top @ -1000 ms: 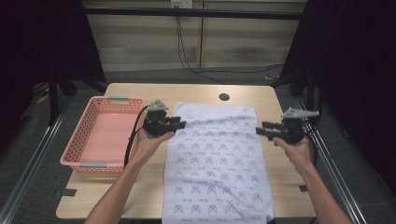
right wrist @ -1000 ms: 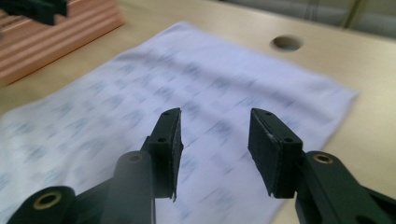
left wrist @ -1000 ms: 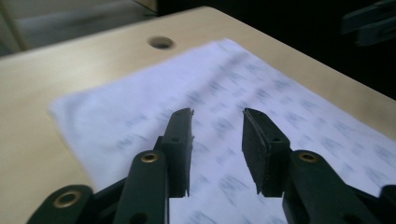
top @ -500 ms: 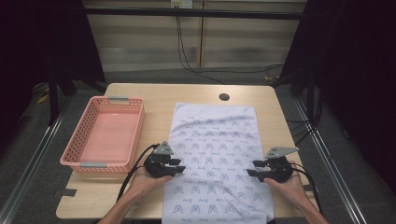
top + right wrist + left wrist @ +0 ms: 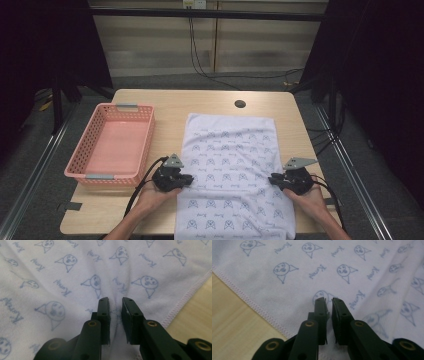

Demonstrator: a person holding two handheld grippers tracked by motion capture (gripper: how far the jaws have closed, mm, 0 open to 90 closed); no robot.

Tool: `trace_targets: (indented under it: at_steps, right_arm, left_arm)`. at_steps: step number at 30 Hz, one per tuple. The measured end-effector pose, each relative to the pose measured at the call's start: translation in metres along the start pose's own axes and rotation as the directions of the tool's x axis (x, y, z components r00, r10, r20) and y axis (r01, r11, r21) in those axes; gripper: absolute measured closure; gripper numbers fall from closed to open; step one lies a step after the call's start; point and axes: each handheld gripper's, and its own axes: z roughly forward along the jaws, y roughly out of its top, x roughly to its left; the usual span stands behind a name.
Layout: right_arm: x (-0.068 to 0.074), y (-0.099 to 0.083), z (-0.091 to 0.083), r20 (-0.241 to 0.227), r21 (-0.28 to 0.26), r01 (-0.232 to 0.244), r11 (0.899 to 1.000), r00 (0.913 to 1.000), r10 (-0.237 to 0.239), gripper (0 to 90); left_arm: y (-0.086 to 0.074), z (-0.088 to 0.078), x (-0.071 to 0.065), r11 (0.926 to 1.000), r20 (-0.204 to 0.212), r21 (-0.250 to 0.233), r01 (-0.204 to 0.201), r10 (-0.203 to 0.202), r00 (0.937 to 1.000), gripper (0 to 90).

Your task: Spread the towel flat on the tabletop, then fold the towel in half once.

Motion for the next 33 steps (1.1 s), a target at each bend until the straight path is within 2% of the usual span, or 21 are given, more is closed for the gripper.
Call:
trace_targets:
  at_steps: [2, 6, 10, 13, 14, 15, 17, 19, 20, 21, 22, 23, 24, 25, 26, 27, 28, 30, 33]
  right_arm:
    - [0.002, -0.007, -0.006, -0.027, 0.001, -0.021, 1.0, 0.9994, 0.021, 80.2]
    - [0.013, -0.016, -0.017, -0.046, 0.017, -0.014, 1.0, 0.9988, 0.015, 82.0]
    - [0.026, -0.027, -0.027, -0.075, 0.026, -0.009, 1.0, 0.9971, 0.011, 82.1]
    - [0.036, -0.032, -0.034, -0.09, 0.041, -0.004, 0.999, 0.9959, 0.008, 82.1]
    - [0.039, -0.034, -0.035, -0.094, 0.043, -0.007, 0.999, 0.9955, 0.011, 82.2]
    - [0.041, -0.035, -0.036, -0.098, 0.044, -0.001, 0.999, 0.9951, 0.005, 82.2]
    - [0.046, -0.037, -0.039, -0.123, 0.053, 0.008, 0.999, 0.9925, -0.002, 82.3]
    - [0.051, -0.038, -0.042, -0.145, 0.08, 0.008, 0.997, 0.9895, 0.004, 81.9]
    - [0.052, -0.037, -0.044, -0.152, 0.099, 0.024, 0.995, 0.9883, -0.009, 81.8]
    - [0.054, -0.036, -0.045, -0.17, 0.116, 0.037, 0.992, 0.9854, -0.017, 81.7]
    - [0.057, -0.037, -0.046, -0.151, 0.122, 0.051, 0.991, 0.9881, -0.032, 80.8]
    - [0.058, -0.037, -0.046, -0.146, 0.116, 0.055, 0.992, 0.9885, -0.038, 79.6]
    - [0.058, -0.037, -0.046, -0.151, 0.111, 0.061, 0.992, 0.9876, -0.044, 76.3]
    - [0.058, -0.037, -0.047, -0.142, 0.097, 0.044, 0.994, 0.9894, -0.03, 72.0]
    - [0.053, -0.037, -0.048, -0.135, 0.054, 0.023, 0.998, 0.9907, -0.015, 69.8]
    - [0.048, -0.035, -0.048, -0.14, 0.026, 0.003, 1.0, 0.9902, 0.001, 66.4]
    - [0.043, -0.033, -0.048, -0.124, 0.005, -0.02, 1.0, 0.9921, 0.021, 62.4]
    - [0.03, -0.024, -0.047, -0.097, -0.035, -0.043, 0.998, 0.9945, 0.04, 60.0]
    - [0.013, -0.012, -0.04, -0.061, -0.066, -0.071, 0.995, 0.9959, 0.067, 58.9]
  left_arm:
    - [-0.003, -0.002, -0.008, 0.9999, 0.012, 0.01, -0.012, 0.012, 0.9998, 86.1]
    - [-0.011, -0.007, -0.024, 0.9989, 0.041, 0.028, -0.038, 0.036, 0.9985, 87.3]
    - [-0.02, -0.014, -0.035, 0.9987, 0.08, 0.042, -0.03, 0.027, 0.9965, 87.6]
    - [-0.027, -0.02, -0.045, 0.9975, 0.109, 0.056, -0.042, 0.036, 0.9934, 87.6]
    - [-0.028, -0.022, -0.048, 0.9963, 0.107, 0.067, -0.053, 0.046, 0.9932, 87.6]
    - [-0.028, -0.023, -0.051, 0.9944, 0.12, 0.077, -0.073, 0.064, 0.9907, 87.6]
    - [-0.03, -0.024, -0.056, 0.9929, 0.15, 0.094, -0.073, 0.059, 0.9869, 87.6]
    - [-0.031, -0.025, -0.058, 0.9902, 0.189, 0.113, -0.083, 0.061, 0.9802, 87.6]
    - [-0.031, -0.026, -0.059, 0.9893, 0.207, 0.122, -0.08, 0.053, 0.9769, 87.7]
    - [-0.031, -0.026, -0.061, 0.9893, 0.207, 0.124, -0.077, 0.05, 0.977, 87.7]
    - [-0.03, -0.026, -0.06, 0.9879, 0.209, 0.128, -0.087, 0.059, 0.9762, 86.9]
    - [-0.03, -0.026, -0.059, 0.9897, 0.211, 0.123, -0.074, 0.047, 0.9764, 85.5]
    - [-0.029, -0.026, -0.058, 0.9916, 0.192, 0.116, -0.059, 0.036, 0.9807, 82.2]
    - [-0.028, -0.027, -0.055, 0.9932, 0.177, 0.105, -0.051, 0.032, 0.9837, 79.4]
    - [-0.026, -0.027, -0.052, 0.9959, 0.172, 0.082, -0.038, 0.024, 0.9848, 76.5]
    - [-0.024, -0.027, -0.049, 0.9978, 0.161, 0.059, -0.03, 0.02, 0.9867, 73.6]
    - [-0.021, -0.028, -0.046, 0.9986, 0.149, 0.047, -0.025, 0.018, 0.9886, 72.4]
    - [-0.011, -0.027, -0.037, 0.9999, 0.111, -0.012, 0.007, -0.006, 0.9938, 67.8]
    - [0.001, -0.019, -0.024, 0.9989, 0.07, -0.041, 0.021, -0.019, 0.9974, 64.7]
